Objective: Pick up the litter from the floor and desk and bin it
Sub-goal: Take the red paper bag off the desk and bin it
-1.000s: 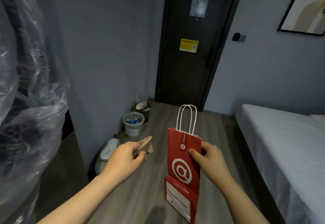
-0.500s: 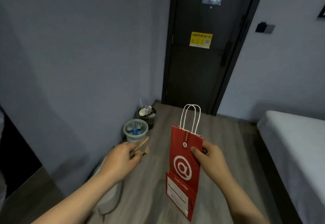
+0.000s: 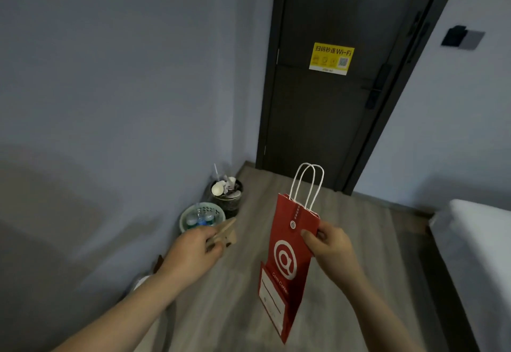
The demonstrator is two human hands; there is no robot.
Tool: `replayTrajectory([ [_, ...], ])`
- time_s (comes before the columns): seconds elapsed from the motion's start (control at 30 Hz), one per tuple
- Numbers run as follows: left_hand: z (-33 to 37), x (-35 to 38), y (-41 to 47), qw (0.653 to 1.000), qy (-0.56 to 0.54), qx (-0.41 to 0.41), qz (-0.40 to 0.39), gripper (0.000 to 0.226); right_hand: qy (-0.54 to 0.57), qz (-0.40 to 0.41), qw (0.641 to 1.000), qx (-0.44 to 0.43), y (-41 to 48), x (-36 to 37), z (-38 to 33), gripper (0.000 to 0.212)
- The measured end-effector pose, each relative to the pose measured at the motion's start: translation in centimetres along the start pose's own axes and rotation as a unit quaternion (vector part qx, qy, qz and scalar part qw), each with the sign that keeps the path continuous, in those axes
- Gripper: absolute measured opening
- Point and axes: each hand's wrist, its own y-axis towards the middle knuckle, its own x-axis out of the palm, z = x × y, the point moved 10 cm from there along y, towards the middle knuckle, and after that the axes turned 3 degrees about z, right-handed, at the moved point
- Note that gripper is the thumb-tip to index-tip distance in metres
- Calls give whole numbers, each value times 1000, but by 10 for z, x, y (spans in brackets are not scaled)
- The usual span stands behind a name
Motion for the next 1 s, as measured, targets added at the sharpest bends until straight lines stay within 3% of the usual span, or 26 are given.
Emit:
replayTrajectory([
  [0.3, -49, 28, 175, 999, -24, -35, -27, 37, -57, -16, 998, 17, 183, 36, 0, 18],
  [0.53, -78, 40, 289, 997, -19, -71, -30, 22, -69, -18, 997, 33, 306, 60, 2, 18],
  [0.8, -110, 78, 385, 992, -35, -120, -25, 24, -103, -69, 992, 17, 428, 71, 20, 13],
  [0.9, -113, 102, 421, 990, -38, -133, -17, 11, -105, -91, 990, 12, 483, 69, 33, 10],
  [1.0, -111, 124, 457, 987, -45, -153, 7, 12, -97, -110, 989, 28, 540, 62, 46, 13],
])
